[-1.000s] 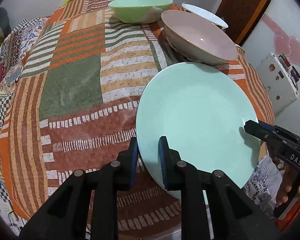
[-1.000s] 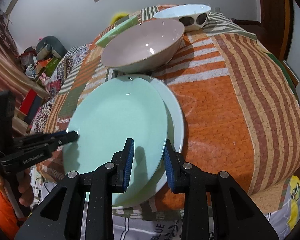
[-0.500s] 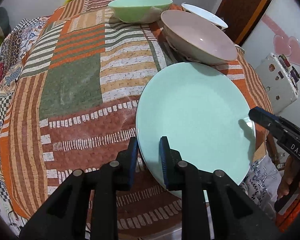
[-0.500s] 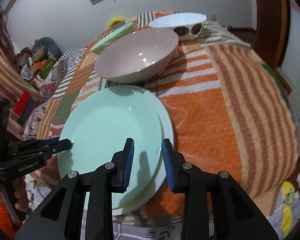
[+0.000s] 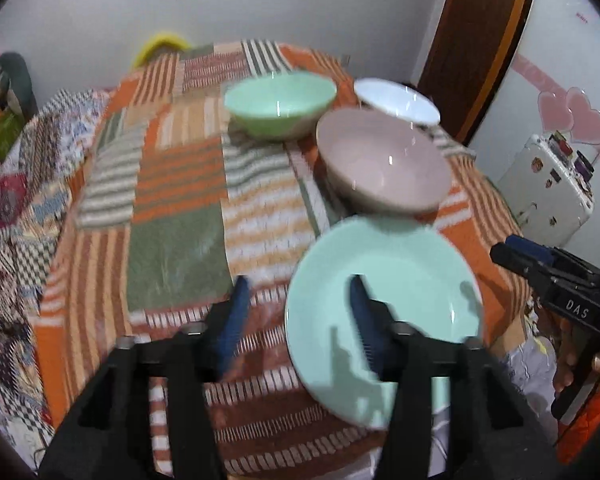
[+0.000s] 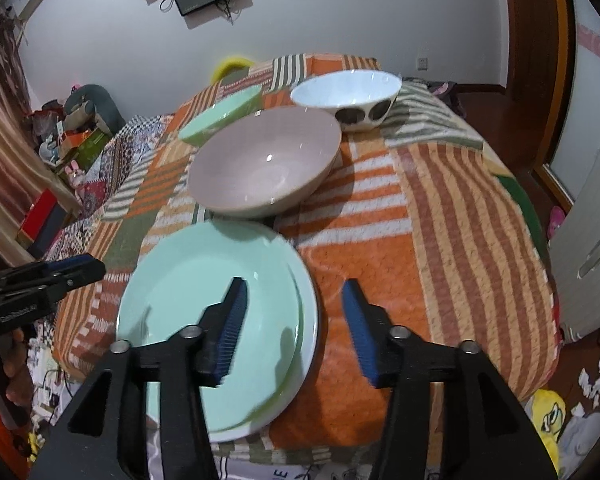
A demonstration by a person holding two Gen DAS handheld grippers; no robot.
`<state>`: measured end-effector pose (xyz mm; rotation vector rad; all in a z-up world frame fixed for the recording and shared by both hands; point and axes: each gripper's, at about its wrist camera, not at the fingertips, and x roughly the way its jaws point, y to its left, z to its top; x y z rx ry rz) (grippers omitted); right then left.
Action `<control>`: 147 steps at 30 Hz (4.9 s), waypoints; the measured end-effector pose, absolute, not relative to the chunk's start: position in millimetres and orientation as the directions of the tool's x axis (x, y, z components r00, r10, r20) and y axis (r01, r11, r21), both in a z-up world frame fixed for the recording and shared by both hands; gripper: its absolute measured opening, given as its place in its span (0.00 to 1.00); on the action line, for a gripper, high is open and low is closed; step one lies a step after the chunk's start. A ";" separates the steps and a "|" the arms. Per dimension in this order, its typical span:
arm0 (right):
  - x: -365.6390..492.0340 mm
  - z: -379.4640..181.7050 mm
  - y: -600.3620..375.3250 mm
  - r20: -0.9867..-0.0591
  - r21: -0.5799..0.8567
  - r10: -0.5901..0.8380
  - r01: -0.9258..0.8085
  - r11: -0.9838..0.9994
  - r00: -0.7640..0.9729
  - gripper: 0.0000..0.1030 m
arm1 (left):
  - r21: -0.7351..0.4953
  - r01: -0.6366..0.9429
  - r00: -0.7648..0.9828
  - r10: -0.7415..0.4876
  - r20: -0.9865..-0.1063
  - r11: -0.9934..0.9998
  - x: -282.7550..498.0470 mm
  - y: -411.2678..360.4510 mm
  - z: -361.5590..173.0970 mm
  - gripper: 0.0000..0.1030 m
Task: Organize plates and bowls
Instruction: 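Open both grippers to release the pale green plate onto the stack, then grasp the rim of the large pale pink bowl with both grippers, then lift the pale pink bowl and carry it over the plate stack with both grippers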
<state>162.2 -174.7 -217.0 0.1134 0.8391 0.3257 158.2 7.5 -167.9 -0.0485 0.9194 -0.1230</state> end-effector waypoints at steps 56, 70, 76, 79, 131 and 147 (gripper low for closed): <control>259.4 -209.6 -172.3 -0.700 0.302 0.398 -0.260 0.917 0.593 0.21 | -0.205 0.193 0.570 -0.280 -0.772 0.960 281.2 -18.7 -186.5 0.13; 226.3 -169.6 -141.6 -0.644 0.255 0.428 -0.350 0.901 0.634 0.21 | -0.201 0.166 0.645 -0.260 -0.719 0.966 221.3 9.0 -136.5 0.13; 213.1 -166.8 -119.7 -0.634 0.254 0.457 -0.391 0.885 0.623 0.21 | -0.184 0.140 0.682 -0.229 -0.694 0.973 191.8 33.2 -118.3 0.13; 206.8 -164.8 -106.4 -0.630 0.250 0.474 -0.417 0.874 0.615 0.21 | -0.182 0.119 0.699 -0.213 -0.683 0.976 177.0 47.7 -112.3 0.13; 185.2 -266.1 31.1 -0.810 0.236 0.484 -0.571 0.786 0.331 0.21 | -0.227 -0.156 0.510 -0.118 -0.852 0.961 112.1 173.2 -237.0 0.13; 183.5 -259.4 28.9 -0.815 0.193 0.466 -0.597 0.779 0.345 0.22 | -0.206 -0.167 0.468 -0.106 -0.877 0.964 111.5 169.4 -248.2 0.14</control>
